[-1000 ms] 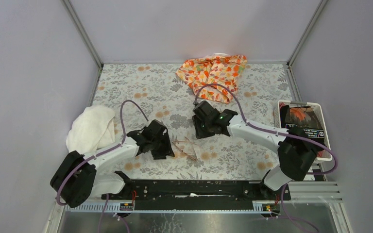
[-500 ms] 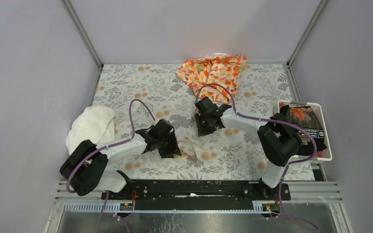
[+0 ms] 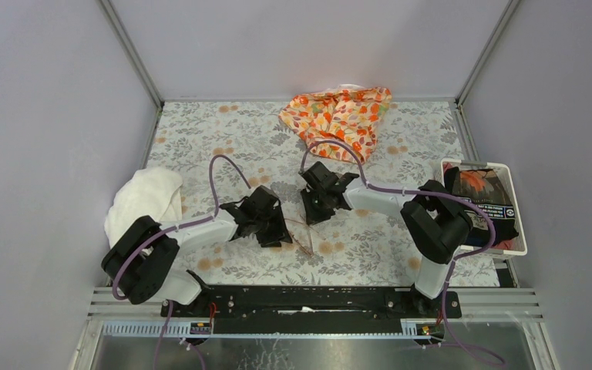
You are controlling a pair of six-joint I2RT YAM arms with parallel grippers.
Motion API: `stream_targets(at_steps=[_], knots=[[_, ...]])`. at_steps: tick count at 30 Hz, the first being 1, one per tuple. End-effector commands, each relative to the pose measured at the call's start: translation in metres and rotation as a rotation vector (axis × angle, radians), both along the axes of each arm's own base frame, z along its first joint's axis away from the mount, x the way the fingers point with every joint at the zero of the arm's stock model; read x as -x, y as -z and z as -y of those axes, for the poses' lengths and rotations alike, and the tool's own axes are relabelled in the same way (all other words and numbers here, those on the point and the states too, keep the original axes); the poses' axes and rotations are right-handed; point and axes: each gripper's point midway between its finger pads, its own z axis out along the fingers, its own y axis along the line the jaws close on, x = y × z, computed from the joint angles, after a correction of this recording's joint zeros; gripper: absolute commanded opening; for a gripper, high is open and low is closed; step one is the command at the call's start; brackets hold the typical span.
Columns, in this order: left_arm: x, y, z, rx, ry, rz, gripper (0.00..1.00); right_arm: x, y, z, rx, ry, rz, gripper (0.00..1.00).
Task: Organize the sunglasses
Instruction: Fold the sunglasses at the center of the board.
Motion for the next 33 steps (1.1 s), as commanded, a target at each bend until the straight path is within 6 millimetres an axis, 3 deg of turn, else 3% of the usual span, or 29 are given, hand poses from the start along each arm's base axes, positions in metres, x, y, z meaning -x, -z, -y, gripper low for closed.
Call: stream_targets(at_steps=[1,10,24,33], knots=[[-0.007,0.000,0.007,0.011,-0.006,0.021,0.47,0.013,0.000,-0.011,-0.025,-0.016,-0.017,0.23],[-0.009,0.001,0.011,0.025,0.000,0.018,0.47,0.026,0.000,-0.017,-0.028,-0.020,-0.028,0.21],[-0.022,-0.004,0.025,0.055,0.005,0.038,0.47,0.044,-0.010,-0.043,-0.059,-0.069,-0.024,0.20],[-0.021,-0.005,0.023,0.046,0.009,0.044,0.46,0.039,-0.010,-0.027,-0.001,-0.040,0.023,0.22]])
